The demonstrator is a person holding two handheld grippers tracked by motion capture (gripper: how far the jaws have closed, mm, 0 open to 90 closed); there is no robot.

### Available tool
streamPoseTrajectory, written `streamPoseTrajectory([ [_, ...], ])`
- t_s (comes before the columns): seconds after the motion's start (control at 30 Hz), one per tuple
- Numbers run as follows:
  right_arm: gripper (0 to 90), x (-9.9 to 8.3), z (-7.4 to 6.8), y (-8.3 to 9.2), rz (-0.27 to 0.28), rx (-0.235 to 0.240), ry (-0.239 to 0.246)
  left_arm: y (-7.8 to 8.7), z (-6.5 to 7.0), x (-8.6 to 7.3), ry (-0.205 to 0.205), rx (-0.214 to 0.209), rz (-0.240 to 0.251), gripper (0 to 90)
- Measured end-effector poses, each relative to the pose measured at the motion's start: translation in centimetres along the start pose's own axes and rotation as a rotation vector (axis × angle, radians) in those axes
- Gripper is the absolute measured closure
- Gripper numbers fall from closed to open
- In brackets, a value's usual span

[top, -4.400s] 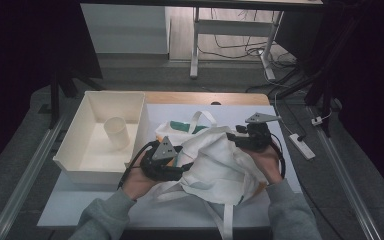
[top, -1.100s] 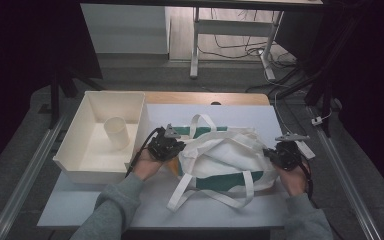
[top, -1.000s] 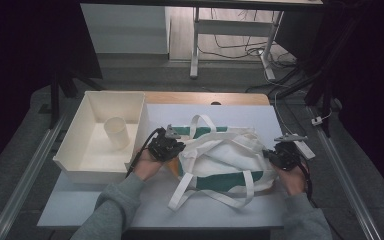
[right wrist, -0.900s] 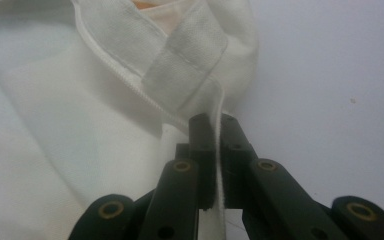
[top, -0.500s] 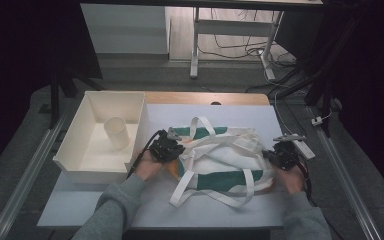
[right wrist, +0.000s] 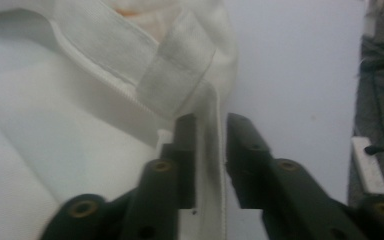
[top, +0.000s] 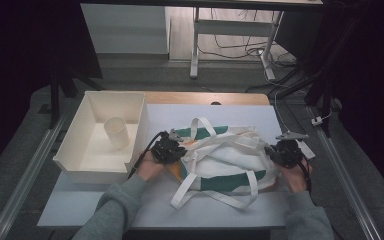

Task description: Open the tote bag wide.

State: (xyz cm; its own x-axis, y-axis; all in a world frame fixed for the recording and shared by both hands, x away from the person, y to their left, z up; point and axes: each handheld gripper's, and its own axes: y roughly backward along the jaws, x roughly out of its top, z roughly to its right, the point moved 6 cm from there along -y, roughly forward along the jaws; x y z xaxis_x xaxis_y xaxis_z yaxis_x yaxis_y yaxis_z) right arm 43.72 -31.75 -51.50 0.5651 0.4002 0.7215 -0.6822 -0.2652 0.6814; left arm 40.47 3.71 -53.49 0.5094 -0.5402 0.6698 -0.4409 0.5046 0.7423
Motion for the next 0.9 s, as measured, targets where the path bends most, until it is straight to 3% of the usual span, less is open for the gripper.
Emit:
streamPoseTrajectory([
  [0.07, 63.6, 0.8, -0.3, 1.0, 0.04, 0.001, 0.004, 0.2, 0.1, 0.1, -0.005, 0.005, 0.01, 78.7],
  [0.17, 59.1, 2.2, -1.4, 2.5, 0.106, 0.039, 0.022, 0.4, 0.1, 0.3, -0.007, 0.014, 0.025, 73.6],
  [0.3, 55.2, 3.6, -4.0, 3.9, 0.147, 0.137, 0.065, 1.2, 0.2, 0.8, -0.003, 0.011, 0.061, 67.2],
  [0.43, 53.9, 4.2, -7.0, 4.2, 0.137, 0.222, 0.134, 2.4, 0.6, 1.6, -0.009, 0.008, 0.112, 62.0],
  [0.57, 52.7, 4.4, -9.3, 4.5, 0.134, 0.304, 0.172, 3.4, 1.5, 2.6, -0.027, -0.023, 0.151, 59.4],
  [0.7, 51.3, 4.0, -11.4, 4.7, 0.115, 0.369, 0.213, 3.2, 2.6, 3.7, -0.069, -0.051, 0.14, 57.5],
  [0.9, 49.3, 3.2, -14.5, 4.9, 0.083, 0.447, 0.271, 1.3, 3.2, 5.0, -0.096, -0.078, 0.088, 56.8],
])
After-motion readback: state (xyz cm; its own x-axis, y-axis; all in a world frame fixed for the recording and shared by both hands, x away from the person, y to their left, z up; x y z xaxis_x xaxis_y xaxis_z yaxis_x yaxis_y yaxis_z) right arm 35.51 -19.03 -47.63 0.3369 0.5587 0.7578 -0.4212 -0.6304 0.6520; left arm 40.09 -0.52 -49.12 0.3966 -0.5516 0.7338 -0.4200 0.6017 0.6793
